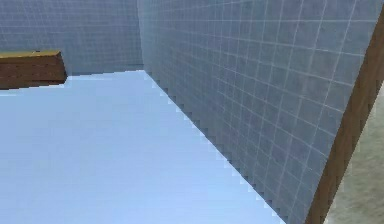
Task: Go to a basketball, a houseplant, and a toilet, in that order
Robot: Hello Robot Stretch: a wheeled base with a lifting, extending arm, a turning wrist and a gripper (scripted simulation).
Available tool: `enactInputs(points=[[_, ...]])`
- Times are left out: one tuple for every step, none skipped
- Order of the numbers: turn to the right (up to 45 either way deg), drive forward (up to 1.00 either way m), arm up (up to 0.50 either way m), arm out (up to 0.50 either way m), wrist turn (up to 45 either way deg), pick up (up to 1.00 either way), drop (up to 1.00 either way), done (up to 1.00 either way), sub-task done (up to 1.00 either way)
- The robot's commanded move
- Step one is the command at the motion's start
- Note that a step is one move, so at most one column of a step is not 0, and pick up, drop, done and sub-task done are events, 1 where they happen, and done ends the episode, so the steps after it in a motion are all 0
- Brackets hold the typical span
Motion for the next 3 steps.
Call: enactInputs(points=[[45.0, 0.00, 0.00, 0.00, 0.0, 0.00, 0.00, 0.00, 0.00], [21.0, 0.00, 0.00, 0.00, 0.0, 0.00, 0.00, 0.00, 0.00], [0.0, 1.00, 0.00, 0.00, 0.0, 0.00, 0.00, 0.00, 0.00]])
